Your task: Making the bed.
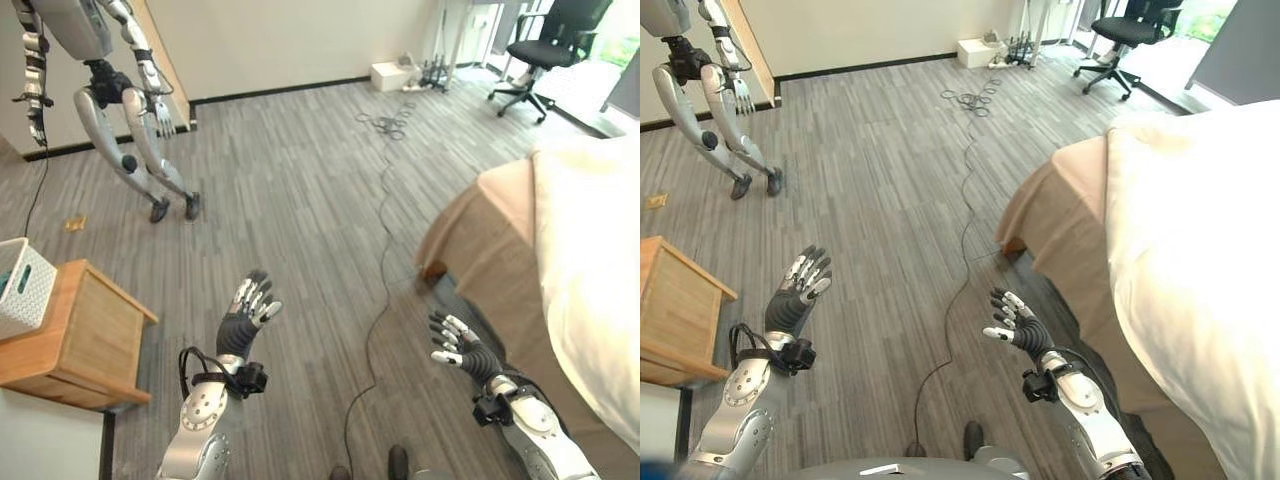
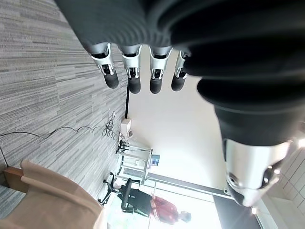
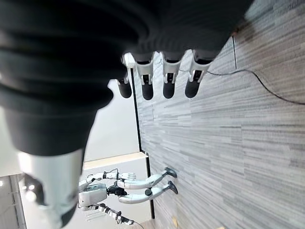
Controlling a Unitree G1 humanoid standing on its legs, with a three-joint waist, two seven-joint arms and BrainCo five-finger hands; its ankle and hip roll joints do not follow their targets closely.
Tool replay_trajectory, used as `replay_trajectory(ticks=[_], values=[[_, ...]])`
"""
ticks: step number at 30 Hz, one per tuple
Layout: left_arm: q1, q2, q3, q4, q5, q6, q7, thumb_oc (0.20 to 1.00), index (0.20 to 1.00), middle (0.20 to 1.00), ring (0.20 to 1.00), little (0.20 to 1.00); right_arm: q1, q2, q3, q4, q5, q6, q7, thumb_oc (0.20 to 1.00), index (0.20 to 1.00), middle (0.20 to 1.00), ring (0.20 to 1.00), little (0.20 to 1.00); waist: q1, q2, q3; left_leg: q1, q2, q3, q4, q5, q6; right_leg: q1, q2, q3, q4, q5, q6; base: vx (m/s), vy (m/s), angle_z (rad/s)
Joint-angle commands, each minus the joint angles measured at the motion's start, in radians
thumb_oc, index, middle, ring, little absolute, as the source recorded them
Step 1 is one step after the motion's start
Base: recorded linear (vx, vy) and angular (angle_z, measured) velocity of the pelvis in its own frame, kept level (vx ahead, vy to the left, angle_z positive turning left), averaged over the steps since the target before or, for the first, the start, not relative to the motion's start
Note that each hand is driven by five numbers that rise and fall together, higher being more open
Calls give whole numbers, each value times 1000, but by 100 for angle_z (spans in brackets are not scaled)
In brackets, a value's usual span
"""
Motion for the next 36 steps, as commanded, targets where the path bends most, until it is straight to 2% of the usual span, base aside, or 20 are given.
replay_trajectory(ticks=[1, 3, 4, 6, 7, 8, 10, 11, 14, 15, 16, 21, 22, 23, 25, 26, 28, 30, 33, 36], values=[[-67, 0, 34, -14, 38, -59, 12, 1000, 1000, 1000, 1000, 1000, -85, -10, -3, -25, 3, -48, -3, 1000, 1000, 1000, 1000, 1000, 20, -9, 2, 36, -26, -28, 10, -91, 34, 31, 27, -39, 84, -149, 42, 8, 56, -22], [-69, 0, 34, -14, 35, -60, 15, 1000, 1000, 1000, 1000, 1000, -93, -9, -1, -25, 6, -49, -4, 1000, 1000, 1000, 1000, 1000, 23, -6, 4, 33, -26, -28, 13, -94, 38, 22, 23, -41, 103, -154, 45, 7, 98, -7], [-97, 0, 31, -14, 24, -66, 28, 1000, 1000, 1000, 1000, 1000, -123, 7, 11, -18, 29, -53, -9, 1000, 1000, 1000, 1000, 1000, 26, 12, 29, 24, -28, -39, 37, -112, 58, -66, -3, -58, 293, -178, 65, 15, 194, -2], [-113, -1, 21, -13, 26, -65, 32, 1000, 1000, 1000, 1000, 1000, -123, 18, 14, -22, 24, -56, -11, 1000, 1000, 1000, 1000, 1000, 18, 19, 43, 41, -49, -55, 40, -129, 82, -153, -44, -68, 523, -130, 104, 70, 202, -25], [-113, -1, 21, -13, 26, -65, 32, 1000, 1000, 1000, 1000, 1000, -123, 18, 14, -22, 24, -56, -11, 1000, 1000, 1000, 1000, 1000, 18, 19, 43, 41, -49, -55, 40, -129, 82, -153, -44, -68, 523, -130, 104, 152, 199, -8], [-133, 2, 6, -11, 35, -63, 34, 1000, 1000, 1000, 1000, 1000, -124, 25, 18, -28, 15, -60, -13, 1000, 1000, 1000, 1000, 1000, 2, 21, 66, 74, -74, -76, 38, -143, 101, -223, -89, -78, 713, -95, 108, 94, 122, 30], [-139, 6, 1, -9, 40, -64, 37, 1000, 1000, 1000, 1000, 1000, -119, 28, 14, -38, 15, -63, -15, 1000, 1000, 1000, 1000, 1000, -1, 19, 74, 87, -83, -73, 37, -151, 108, -259, -119, -92, 766, -101, 108, 150, 142, 36], [-143, 10, 3, -10, 42, -67, 36, 1000, 1000, 1000, 1000, 1000, -119, 31, 14, -45, 15, -63, -14, 1000, 1000, 1000, 1000, 1000, 2, 27, 77, 104, -82, -58, 30, -154, 108, -286, -143, -119, 763, -116, 101, 321, 139, 39], [-152, 9, 4, -4, 26, -66, 31, 1000, 1000, 1000, 1000, 1000, -104, 26, 9, -49, 28, -64, -7, 1000, 1000, 1000, 1000, 1000, -2, 54, 72, 146, -55, -41, 22, -154, 79, -292, -117, -176, 561, -160, 89, 259, 6, 6], [-155, 8, 1, 2, 23, -66, 30, 1000, 1000, 1000, 1000, 1000, -96, 23, 7, -48, 33, -66, -5, 1000, 1000, 1000, 1000, 1000, -11, 63, 69, 161, -39, -53, 29, -158, 63, -267, -84, -182, 459, -150, 99, 514, -206, -12], [-167, 8, 2, 9, 28, -69, 29, 1000, 1000, 1000, 1000, 1000, -85, 18, 5, -48, 31, -66, -3, 1000, 1000, 1000, 1000, 1000, -3, 56, 50, 172, -27, -45, 39, -154, 32, -223, -50, -242, 232, -123, 113, 556, -220, -12], [-167, -8, -12, 22, 25, -72, 17, 1000, 1000, 1000, 1000, 1000, -58, -4, -7, -71, 36, -66, 1, 1000, 1000, 1000, 1000, 1000, -10, 47, 12, 143, 28, -40, 264, -94, -47, -119, -3, -217, 202, -173, 46, 559, -233, 5], [-177, -21, -20, 27, -8, -74, 17, 1000, 1000, 1000, 1000, 1000, -70, -12, -12, -66, 69, -76, -14, 1000, 1000, 1000, 1000, 1000, -4, 36, 11, 7, 114, -7, 622, 43, -126, -36, 32, -227, 160, -195, -6, 482, -370, 13], [-181, -20, -19, 24, -26, -72, 17, 1000, 1000, 1000, 1000, 1000, -75, -16, -18, -74, 99, -85, -19, 1000, 1000, 1000, 1000, 1000, 4, 39, 27, -75, 172, -8, 847, 102, -146, -1, 70, -212, 134, -211, -59, 481, -370, 28], [-185, -22, -27, 24, -29, -73, 21, 1000, 1000, 1000, 1000, 1000, -75, -18, -20, -72, 102, -86, -27, 1000, 1000, 1000, 1000, 1000, 13, 28, 45, -128, 181, -13, 904, 104, -137, 28, 77, -197, 111, -218, -74, 244, -209, 4], [-209, -32, -37, 23, -33, -72, 39, 1000, 1000, 1000, 1000, 1000, -75, -29, -27, -77, 92, -90, -51, 1000, 1000, 1000, 1000, 1000, 12, 8, 64, -194, 213, -24, 892, 38, -111, 76, 80, -184, 81, -218, -79, 274, -218, -50], [-227, -37, -44, 27, -42, -75, 40, 1000, 1000, 1000, 1000, 1000, -77, -32, -30, -75, 87, -89, -62, 1000, 1000, 1000, 1000, 1000, 8, -12, 70, -211, 206, 0, 827, -6, -84, 96, 58, -192, 63, -209, -77, 303, -110, -39], [-238, -39, -44, 23, -67, -91, 35, 1000, 1000, 1000, 1000, 1000, -70, -36, -38, -74, 90, -97, -51, 1000, 1000, 1000, 1000, 1000, 1, -44, 57, -231, 142, 6, 581, -60, -64, 115, 22, -179, 47, -201, -53, 430, 8, -18], [-227, -39, -37, 12, -60, -98, 27, 1000, 1000, 1000, 1000, 1000, -62, -34, -24, -48, 53, -92, -38, 1000, 1000, 1000, 1000, 1000, -4, -49, 40, -222, 29, -87, 279, -25, -52, 134, 7, -157, 46, -207, -39, 358, 116, -24], [-214, -39, -26, -6, -47, -106, 18, 1000, 1000, 1000, 1000, 1000, -62, -33, -17, -43, 39, -91, -23, 1000, 1000, 1000, 1000, 1000, -16, -44, 29, -194, 0, -102, 92, 76, -71, 154, 16, -141, 31, -209, -32, 356, 99, -48]])
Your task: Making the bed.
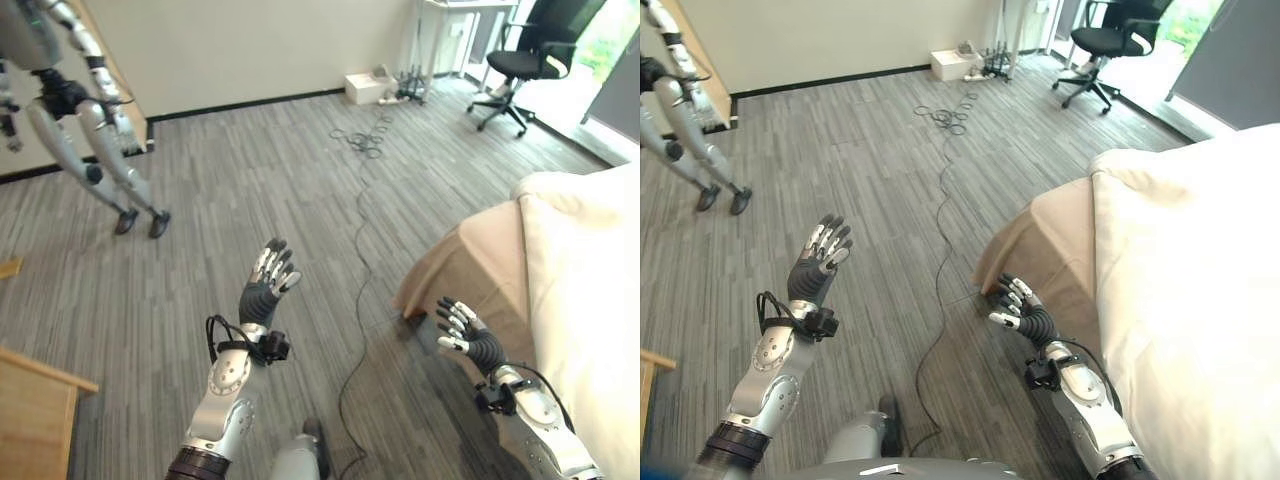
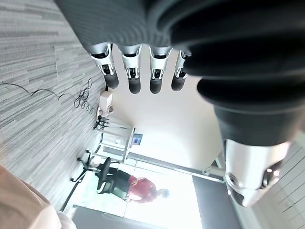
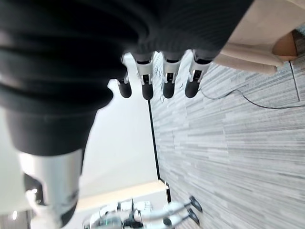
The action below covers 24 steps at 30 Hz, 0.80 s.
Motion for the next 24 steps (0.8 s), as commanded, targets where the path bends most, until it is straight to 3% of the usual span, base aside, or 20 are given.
replay_trajectory(ticks=[1, 3, 4, 7, 8, 9, 10, 11, 12, 14, 17, 18, 19, 21, 24], values=[[-37, 4, 50, -55, -20, -72, -15, 1000, 1000, 1000, 1000, 1000, -50, -22, -20, -30, -10, -55, 24, 1000, 1000, 1000, 1000, 1000, -3, 17, 11, 120, 47, 14, -13, 108, -129, -91, 25, -11, -52, 57, 9, 226, 59, -56], [-36, 7, 54, -57, -16, -70, -14, 1000, 1000, 1000, 1000, 1000, -52, -21, -21, -31, -9, -54, 25, 1000, 1000, 1000, 1000, 1000, 1, 13, 8, 110, 47, 32, 10, 101, -128, -81, 24, -2, -58, 57, 11, 347, 109, -33], [-28, 9, 57, -56, -16, -67, -17, 1000, 1000, 1000, 1000, 1000, -48, -7, -22, -29, -12, -48, 24, 1000, 1000, 1000, 1000, 1000, 3, 11, -8, 117, 41, 46, 45, 55, -102, -54, 16, 10, -60, 34, 22, 439, 152, -4], [-29, 12, 56, -53, -12, -67, -10, 1000, 1000, 1000, 1000, 1000, -47, 1, -22, -21, -27, -45, 16, 1000, 1000, 1000, 1000, 1000, 0, 13, -23, 129, 32, 59, 34, 32, -85, -45, -6, 17, -56, 26, 36, 460, 246, -9], [-39, 17, 57, -55, -4, -69, 9, 1000, 1000, 1000, 1000, 1000, -56, 16, -16, -21, -30, -45, 14, 1000, 1000, 1000, 1000, 1000, -2, 20, -33, 160, 26, 80, 5, 8, -61, -80, -34, 18, 40, 46, 63, 417, 271, -13], [-40, 17, 57, -55, -4, -69, 9, 1000, 1000, 1000, 1000, 1000, -56, 16, -15, -21, -30, -45, 14, 1000, 1000, 1000, 1000, 1000, 0, 20, -34, 160, 26, 82, 3, 8, -60, -86, -36, 21, 49, 41, 64, 416, 297, -30], [-49, 22, 58, -57, 4, -70, 19, 1000, 1000, 1000, 1000, 1000, -67, 20, -5, -18, -43, -46, 13, 1000, 1000, 1000, 1000, 1000, 3, 24, -28, 174, 23, 97, 1, -7, -45, -131, -55, 20, 155, 67, 84, 214, 203, -55], [-58, 27, 56, -60, 9, -69, 28, 1000, 1000, 1000, 1000, 1000, -80, 23, 8, -18, -58, -45, 11, 1000, 1000, 1000, 1000, 1000, 7, 28, -19, 196, 17, 113, -14, -17, -28, -189, -81, 14, 284, 98, 104, 405, 358, -62], [-69, 37, 44, -67, 11, -68, 31, 1000, 1000, 1000, 1000, 1000, -86, 28, 19, -19, -71, -43, 7, 1000, 1000, 1000, 1000, 1000, -2, 33, 7, 250, 7, 119, -40, -31, -2, -277, -117, 13, 495, 166, 113, 349, 332, -52], [-69, 43, 40, -67, 24, -66, 32, 1000, 1000, 1000, 1000, 1000, -81, 35, 17, -19, -79, -41, 5, 1000, 1000, 1000, 1000, 1000, -16, 42, 36, 309, 10, 138, -84, -32, 12, -380, -127, 18, 595, 156, 109, 236, 229, -26], [-62, 46, 39, -71, 21, -61, 25, 1000, 1000, 1000, 1000, 1000, -67, 32, 10, -22, -72, -41, 10, 1000, 1000, 1000, 1000, 1000, -28, 59, 53, 336, 25, 143, -94, -37, 0, -418, -109, 1, 534, 109, 106, 134, 71, -5], [-55, 48, 42, -73, 15, -59, 16, 1000, 1000, 1000, 1000, 1000, -56, 29, 3, -26, -67, -41, 16, 1000, 1000, 1000, 1000, 1000, -31, 65, 54, 340, 35, 150, -94, -38, -7, -427, -89, -8, 467, 94, 100, 299, -5, 5], [-45, 48, 41, -69, 9, -55, 6, 1000, 1000, 1000, 1000, 1000, -33, 26, -10, -24, -68, -41, 17, 1000, 1000, 1000, 1000, 1000, -33, 67, 54, 349, 43, 147, -94, -43, -19, -407, -60, -18, 320, 89, 101, 282, -85, 4], [-49, 46, 37, -56, 22, -51, 5, 1000, 1000, 1000, 1000, 1000, -14, 27, -19, -25, -70, -44, 14, 1000, 1000, 1000, 1000, 1000, -30, 58, 45, 356, 48, 150, -94, -53, -28, -384, -24, -12, 152, 114, 111, 220, -107, -12], [-53, 45, 37, -56, 29, -53, 6, 1000, 1000, 1000, 1000, 1000, 0, 27, -21, -36, -72, -40, 20, 1000, 1000, 1000, 1000, 1000, -22, 48, 33, 368, 52, 157, -94, -60, -33, -357, -26, -49, 122, 125, 113, 240, -117, 4]])
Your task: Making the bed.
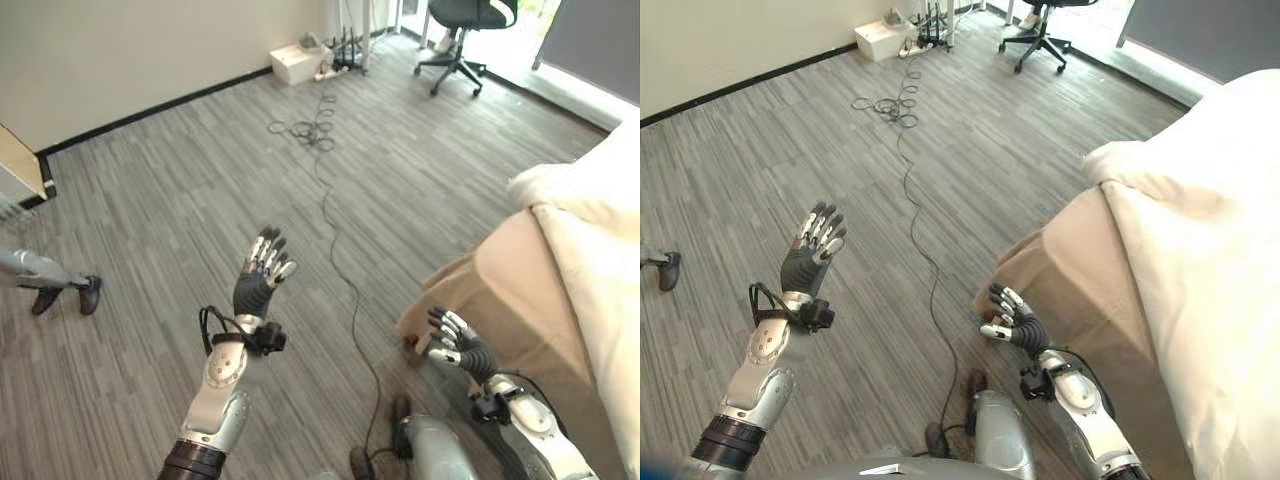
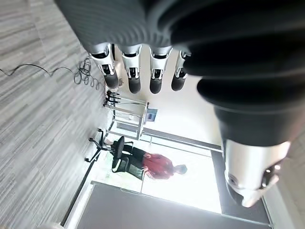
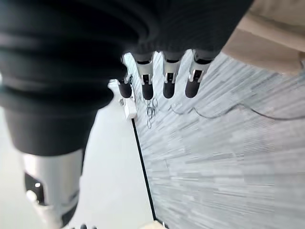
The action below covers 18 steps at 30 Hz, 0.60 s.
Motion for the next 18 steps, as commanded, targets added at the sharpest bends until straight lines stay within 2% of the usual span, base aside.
replay_trajectory(ticks=[1, 2, 4, 5, 6, 7, 8, 9, 10, 11, 12, 13, 14, 15, 17, 18], values=[[-27, 15, 31, -38, 29, -53, -26, 1000, 1000, 1000, 1000, 1000, -46, 9, -23, -15, -12, -48, 14, 1000, 1000, 1000, 1000, 1000, 16, -40, -64, -1, 78, 8, -39, -19, -2, 173, 10, -9, -63, 25, 81, 389, -216, 3], [-28, 12, 32, -43, 27, -54, -30, 1000, 1000, 1000, 1000, 1000, -45, 5, -25, -10, -9, -49, 16, 1000, 1000, 1000, 1000, 1000, 19, -44, -72, -4, 85, 15, -13, -26, -10, 194, 20, -3, -91, 25, 74, 407, -264, -2], [-39, 12, 30, -51, 19, -56, -30, 1000, 1000, 1000, 1000, 1000, -48, -6, -35, -7, 3, -53, 11, 1000, 1000, 1000, 1000, 1000, 23, -60, -78, -56, 124, 23, 166, -34, -38, 232, 38, 17, -123, 17, 49, 271, -331, -18], [-63, 9, 22, -48, 3, -59, -25, 1000, 1000, 1000, 1000, 1000, -56, -20, -45, 0, 10, -66, -7, 1000, 1000, 1000, 1000, 1000, 24, -85, -66, -136, 197, 46, 385, 25, -74, 272, 53, 21, -148, 6, 10, 170, -364, -37], [-65, 9, 21, -48, 2, -59, -25, 1000, 1000, 1000, 1000, 1000, -57, -20, -45, 1, 10, -67, -7, 1000, 1000, 1000, 1000, 1000, 24, -81, -63, -149, 211, 39, 415, 17, -85, 276, 63, 20, -152, 6, 3, 168, -355, -50], [-72, 6, 4, -44, 6, -58, -15, 1000, 1000, 1000, 1000, 1000, -56, -32, -56, -13, 9, -66, -24, 1000, 1000, 1000, 1000, 1000, 44, -81, -42, -221, 207, -29, 581, 36, -71, 317, 83, 38, -172, -13, -34, 59, -118, -33], [-73, 6, 3, -44, 6, -58, -14, 1000, 1000, 1000, 1000, 1000, -56, -32, -56, -13, 9, -66, -24, 1000, 1000, 1000, 1000, 1000, 44, -80, -42, -224, 209, -31, 587, 34, -71, 317, 85, 37, -172, -13, -35, 68, -49, -36], [-74, 3, 3, -45, 7, -61, -9, 1000, 1000, 1000, 1000, 1000, -62, -34, -61, -22, 14, -66, -28, 1000, 1000, 1000, 1000, 1000, 48, -78, -35, -251, 163, -87, 570, 12, -62, 324, 79, 54, -180, -10, -30, 59, 85, -68], [-77, -2, 12, -42, 8, -67, 0, 1000, 1000, 1000, 1000, 1000, -71, -31, -62, -19, 24, -67, -24, 1000, 1000, 1000, 1000, 1000, 41, -84, -42, -278, 91, -159, 459, -36, -39, 322, 62, 81, -177, 1, -15, 108, 106, -80], [-78, -2, 18, -44, 6, -71, 1, 1000, 1000, 1000, 1000, 1000, -72, -30, -62, -16, 26, -68, -23, 1000, 1000, 1000, 1000, 1000, 39, -86, -47, -277, 72, -182, 392, -49, -30, 320, 56, 98, -172, 1, -9, 102, 69, -86], [-78, -2, 18, -44, 6, -71, 1, 1000, 1000, 1000, 1000, 1000, -72, -30, -62, -16, 26, -68, -23, 1000, 1000, 1000, 1000, 1000, 38, -88, -48, -278, 70, -182, 388, -46, -29, 319, 55, 97, -172, 1, -9, 175, 58, -71], [-71, 2, 26, -49, 9, -74, -4, 1000, 1000, 1000, 1000, 1000, -73, -29, -61, -5, 21, -72, -18, 1000, 1000, 1000, 1000, 1000, 39, -89, -61, -266, 37, -263, 250, -19, -26, 314, 54, 128, -158, -6, -8, 195, 52, -63], [-70, 1, 28, -45, 10, -78, -4, 1000, 1000, 1000, 1000, 1000, -75, -29, -56, 1, 17, -75, -13, 1000, 1000, 1000, 1000, 1000, 40, -88, -61, -266, 29, -314, 207, 12, -32, 315, 60, 149, -147, -13, -12, 251, 64, -73], [-70, 1, 30, -45, 11, -82, -5, 1000, 1000, 1000, 1000, 1000, -79, -31, -52, 5, 12, -76, -11, 1000, 1000, 1000, 1000, 1000, 36, -88, -62, -274, 31, -359, 172, 46, -37, 313, 63, 167, -141, -17, -17, 177, 39, -84], [-71, 4, 41, -52, 18, -92, 2, 1000, 1000, 1000, 1000, 1000, -85, -39, -49, 5, 1, -79, -11, 1000, 1000, 1000, 1000, 1000, 40, -91, -61, -300, 35, -497, 131, 111, -57, 316, 70, 232, -130, -21, -28, 149, 41, -85], [-71, 4, 41, -51, 18, -92, 2, 1000, 1000, 1000, 1000, 1000, -85, -39, -49, 5, 1, -79, -11, 1000, 1000, 1000, 1000, 1000, 38, -91, -63, -302, 34, -499, 130, 113, -57, 313, 69, 229, -129, -22, -28, 212, 109, -54]])
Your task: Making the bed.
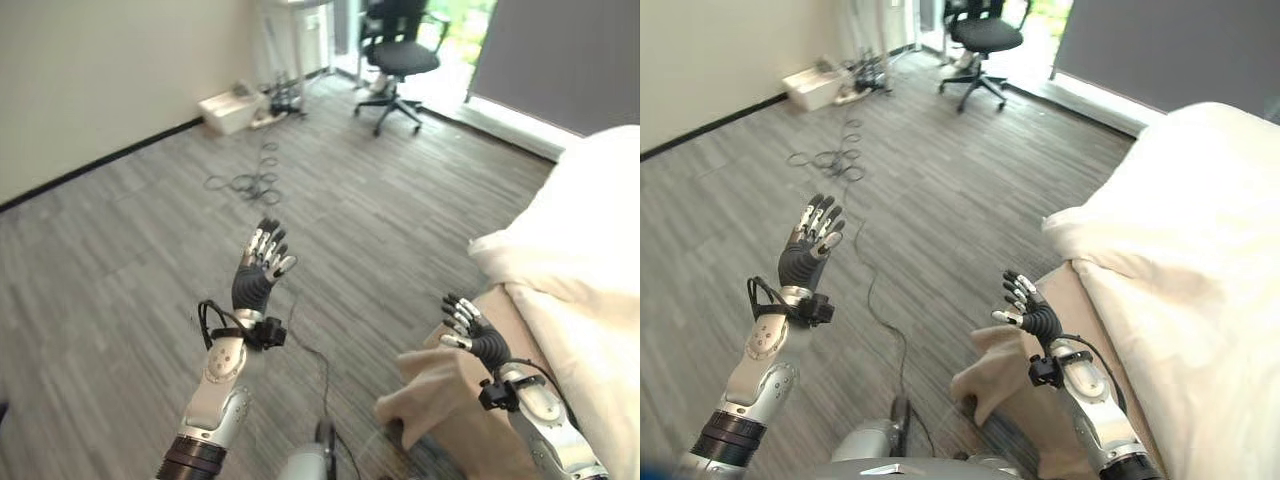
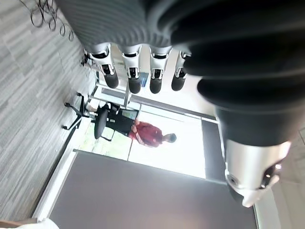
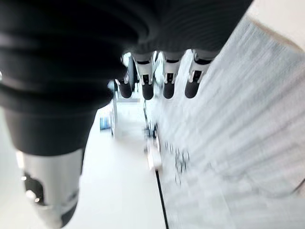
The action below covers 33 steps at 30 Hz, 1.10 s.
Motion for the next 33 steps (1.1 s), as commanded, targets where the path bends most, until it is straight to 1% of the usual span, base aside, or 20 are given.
replay_trajectory(ticks=[1, 2, 4, 5, 7, 8, 11, 12, 13, 14, 15, 16, 19, 20, 22, 23, 25, 26, 29, 33], values=[[-51, 19, 35, -34, 20, -72, 5, 1000, 1000, 1000, 1000, 1000, -56, 3, -14, -28, -4, -61, 13, 1000, 1000, 1000, 1000, 1000, 47, -69, 28, 58, -22, -175, 0, -36, 33, -123, 40, 109, 35, 104, -27, 158, 85, -40], [-51, 18, 35, -34, 19, -72, 5, 1000, 1000, 1000, 1000, 1000, -56, 3, -13, -28, -4, -61, 13, 1000, 1000, 1000, 1000, 1000, 49, -69, 28, 60, -21, -172, 0, -41, 34, -121, 41, 111, 34, 103, -27, 248, 149, -59], [-42, 24, 50, -44, 15, -73, -1, 1000, 1000, 1000, 1000, 1000, -63, -1, -8, -13, -4, -54, 25, 1000, 1000, 1000, 1000, 1000, 52, -66, 25, 63, -19, -283, 51, -62, 22, -108, 47, 220, 29, 100, -20, 383, 303, -139], [-42, 25, 47, -45, 13, -75, -9, 1000, 1000, 1000, 1000, 1000, -62, -2, -15, -17, -1, -55, 25, 1000, 1000, 1000, 1000, 1000, 48, -50, 21, 76, -13, -278, 28, -63, 24, -105, 46, 246, 26, 99, -14, 515, 477, -246], [-48, 32, 36, -39, 8, -75, -14, 1000, 1000, 1000, 1000, 1000, -60, 2, -26, -16, -1, -53, 25, 1000, 1000, 1000, 1000, 1000, 32, -26, 2, 137, 10, -236, -104, -37, 31, -120, 29, 268, 31, 102, 4, 352, 410, -154], [-48, 32, 36, -39, 8, -75, -14, 1000, 1000, 1000, 1000, 1000, -60, 2, -26, -16, -1, -53, 25, 1000, 1000, 1000, 1000, 1000, 33, -26, 2, 138, 11, -235, -107, -35, 31, -121, 29, 269, 31, 102, 4, 261, 357, -61], [-67, 52, 22, -39, 11, -73, -4, 1000, 1000, 1000, 1000, 1000, -81, 44, -31, 5, 0, -51, -8, 1000, 1000, 1000, 1000, 1000, 37, -13, -8, 147, -8, -119, -79, -85, 82, -163, -27, 284, 97, 135, 71, 361, 559, -102], [-59, 73, 38, -55, 18, -77, 2, 1000, 1000, 1000, 1000, 1000, -97, 81, -11, 15, 19, -50, -3, 1000, 1000, 1000, 1000, 1000, 57, 4, 5, 166, -2, -24, -87, -101, 109, -262, -32, 262, 246, 194, 97, 299, 670, -176], [-56, 84, 42, -60, 20, -75, 2, 1000, 1000, 1000, 1000, 1000, -96, 86, 2, 13, 12, -48, 4, 1000, 1000, 1000, 1000, 1000, 63, 14, 13, 188, 3, 19, -112, -101, 119, -302, -45, 230, 293, 226, 106, 182, 475, -233], [-56, 84, 42, -60, 20, -75, 2, 1000, 1000, 1000, 1000, 1000, -96, 86, 2, 13, 12, -48, 4, 1000, 1000, 1000, 1000, 1000, 64, 14, 12, 188, 3, 20, -113, -101, 119, -303, -45, 231, 294, 225, 106, 115, 318, -160], [-49, 91, 49, -63, 19, -72, -3, 1000, 1000, 1000, 1000, 1000, -92, 89, 10, 8, -2, -46, 14, 1000, 1000, 1000, 1000, 1000, 68, 23, 23, 211, 7, 55, -127, -107, 128, -332, -69, 167, 332, 234, 100, 155, 409, -137], [-39, 94, 57, -62, 25, -65, -9, 1000, 1000, 1000, 1000, 1000, -88, 91, 26, 0, -28, -41, 25, 1000, 1000, 1000, 1000, 1000, 68, 37, 33, 245, 14, 119, -146, -123, 129, -359, -95, 27, 340, 202, 75, 202, 510, -107], [-29, 91, 63, -57, 39, -53, -17, 1000, 1000, 1000, 1000, 1000, -64, 88, 25, -8, -29, -36, 42, 1000, 1000, 1000, 1000, 1000, 70, 39, 28, 282, 21, 216, -186, -131, 115, -352, -95, -120, 241, 184, 85, 117, 251, -133], [-29, 91, 63, -57, 39, -53, -17, 1000, 1000, 1000, 1000, 1000, -63, 87, 25, -9, -29, -35, 42, 1000, 1000, 1000, 1000, 1000, 71, 40, 29, 286, 23, 217, -188, -130, 115, -347, -93, -121, 235, 187, 85, 105, 149, -90], [-9, 72, 71, -61, 51, -38, -34, 1000, 1000, 1000, 1000, 1000, -31, 79, -14, -22, -21, -44, 43, 1000, 1000, 1000, 1000, 1000, 76, 29, 11, 309, 19, 293, -211, -137, 105, -305, -90, -281, 172, 177, 91, 163, 122, -97], [-3, 68, 74, -63, 52, -35, -35, 1000, 1000, 1000, 1000, 1000, -32, 79, -20, -23, -22, -49, 37, 1000, 1000, 1000, 1000, 1000, 82, 29, 8, 320, 23, 306, -211, -148, 100, -291, -91, -322, 181, 159, 96, 138, 27, -107], [7, 58, 78, -64, 49, -32, -39, 1000, 1000, 1000, 1000, 1000, -40, 81, -30, -27, -24, -57, 30, 1000, 1000, 1000, 1000, 1000, 83, 27, 5, 330, 27, 344, -211, -158, 97, -283, -95, -362, 209, 136, 100, 89, -55, -102], [24, 53, 86, -67, 48, -32, -44, 1000, 1000, 1000, 1000, 1000, -35, 87, -41, -33, -22, -64, 22, 1000, 1000, 1000, 1000, 1000, 88, 18, -4, 328, 30, 375, -190, -163, 88, -246, -81, -349, 137, 123, 91, 72, -89, -75], [41, 41, 89, -67, 36, -33, -49, 1000, 1000, 1000, 1000, 1000, -28, 80, -48, -33, -9, -71, 17, 1000, 1000, 1000, 1000, 1000, 94, 10, -17, 327, 30, 385, -185, -165, 79, -196, -61, -331, 49, 127, 77, 89, -186, -32], [49, 28, 101, -73, 13, -29, -56, 1000, 1000, 1000, 1000, 1000, -13, 61, -75, -38, -5, -75, 11, 1000, 1000, 1000, 1000, 1000, 97, -4, -18, 300, 54, 395, -80, -166, 47, -149, -39, -319, -15, 123, 54, 37, -204, -14]])
